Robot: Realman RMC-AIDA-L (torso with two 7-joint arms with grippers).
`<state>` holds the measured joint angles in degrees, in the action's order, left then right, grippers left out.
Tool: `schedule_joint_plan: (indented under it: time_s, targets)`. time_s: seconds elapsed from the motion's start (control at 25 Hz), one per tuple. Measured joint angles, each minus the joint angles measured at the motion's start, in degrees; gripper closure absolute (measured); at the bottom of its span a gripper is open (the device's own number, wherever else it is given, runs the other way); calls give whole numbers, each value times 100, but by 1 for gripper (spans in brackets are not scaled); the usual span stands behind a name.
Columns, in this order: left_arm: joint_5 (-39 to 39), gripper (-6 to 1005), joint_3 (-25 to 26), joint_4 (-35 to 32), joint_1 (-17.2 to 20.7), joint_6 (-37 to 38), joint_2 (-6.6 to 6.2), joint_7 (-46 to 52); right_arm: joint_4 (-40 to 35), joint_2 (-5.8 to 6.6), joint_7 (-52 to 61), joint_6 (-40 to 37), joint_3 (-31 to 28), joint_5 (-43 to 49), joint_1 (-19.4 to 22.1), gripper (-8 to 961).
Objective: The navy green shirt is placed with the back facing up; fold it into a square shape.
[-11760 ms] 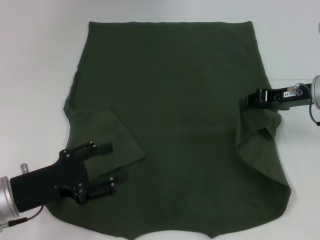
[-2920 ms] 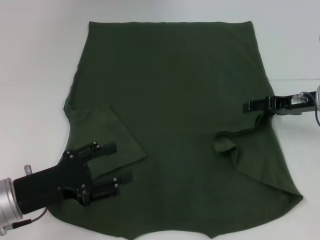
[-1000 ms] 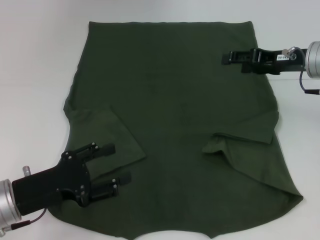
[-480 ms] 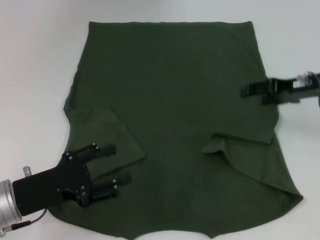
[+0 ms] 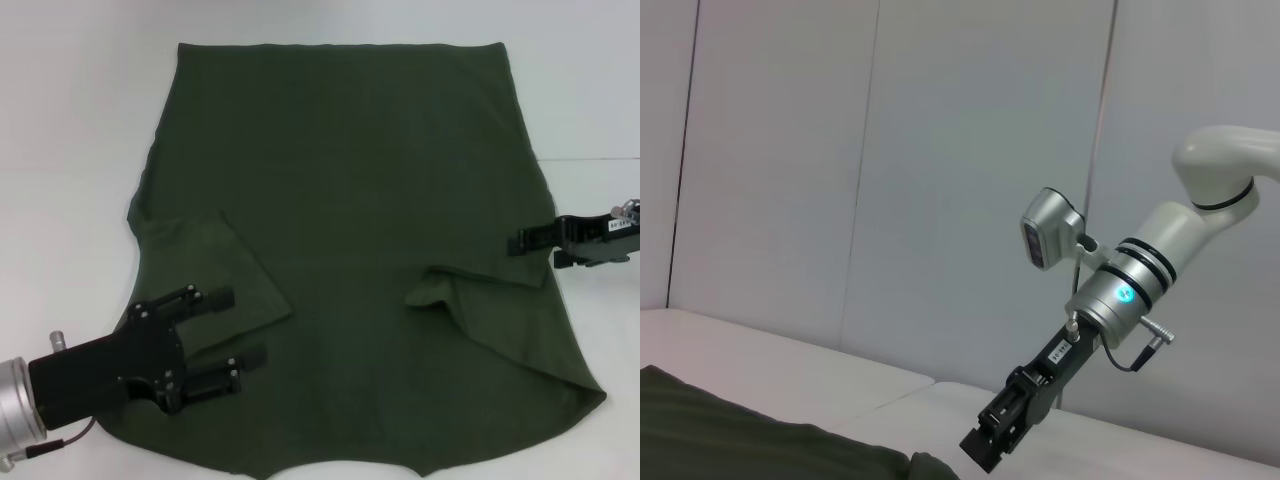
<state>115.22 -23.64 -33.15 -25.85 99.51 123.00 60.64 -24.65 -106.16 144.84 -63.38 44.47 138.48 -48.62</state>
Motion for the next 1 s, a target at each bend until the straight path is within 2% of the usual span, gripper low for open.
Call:
schedule_joint_plan:
  time_s: [0.28, 1.0]
  targets:
    - [0, 195, 0, 2, 0, -11, -4, 0, 25, -23, 17, 69, 31, 53, 47, 91]
    - [0, 195, 1, 2, 28, -5, 5, 0, 159, -379, -198, 893, 121, 57, 70, 92]
